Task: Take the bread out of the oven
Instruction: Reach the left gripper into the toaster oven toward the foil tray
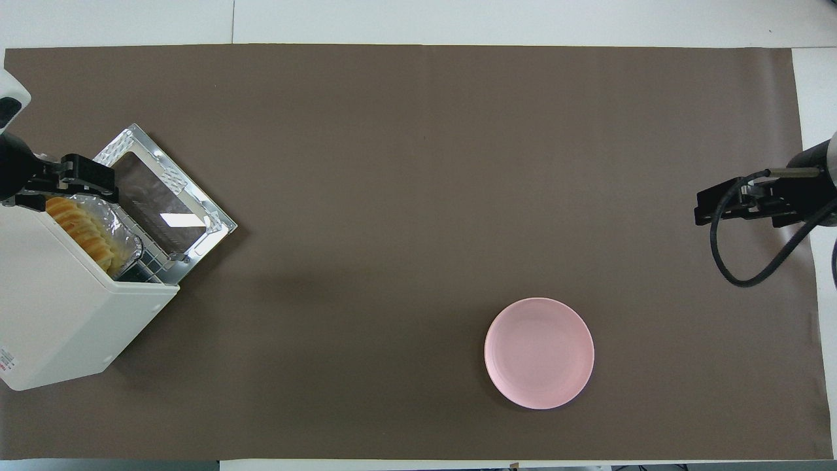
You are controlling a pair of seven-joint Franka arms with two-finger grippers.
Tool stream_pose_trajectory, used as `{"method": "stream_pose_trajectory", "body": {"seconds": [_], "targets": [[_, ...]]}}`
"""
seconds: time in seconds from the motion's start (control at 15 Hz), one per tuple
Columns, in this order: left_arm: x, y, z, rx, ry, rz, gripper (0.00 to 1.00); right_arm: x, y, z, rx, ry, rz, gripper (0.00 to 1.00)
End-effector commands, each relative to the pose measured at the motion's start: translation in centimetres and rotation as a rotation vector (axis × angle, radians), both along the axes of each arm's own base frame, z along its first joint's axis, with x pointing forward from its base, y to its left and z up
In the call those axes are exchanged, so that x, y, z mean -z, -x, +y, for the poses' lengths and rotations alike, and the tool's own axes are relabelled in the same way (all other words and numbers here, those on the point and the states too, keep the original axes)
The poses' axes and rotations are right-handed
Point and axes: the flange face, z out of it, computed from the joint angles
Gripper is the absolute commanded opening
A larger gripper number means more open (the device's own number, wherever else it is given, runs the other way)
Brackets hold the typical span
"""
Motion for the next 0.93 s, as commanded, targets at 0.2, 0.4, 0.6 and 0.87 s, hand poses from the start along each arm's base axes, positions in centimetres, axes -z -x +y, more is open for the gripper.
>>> {"method": "stream_pose_trajectory", "body": {"seconds": [0.2,0.4,0.6,0.87], "targets": [[5.8,-8.1,-2.9,-0.255,-0.100,0.028,1.00,-0.1,0.6,-0.2,0.009,0.017,0.006,1.00],[8.2,-8.3,-0.3,-0.350,-0.172,0.022,1.00,-0.1,0.6,-0.2,0.009,0.017,0.007,1.00],[11.4,-7.8,0.0,-0.442,-0.301,0.012,1.00,-0.1,0.6,-0.2,0.009,0.017,0.007,1.00],[14.3,-6.6,1.3,-0.437,-0.322,0.006,1.00,-0.1,0.6,-0.2,0.009,0.017,0.006,1.00]]}}
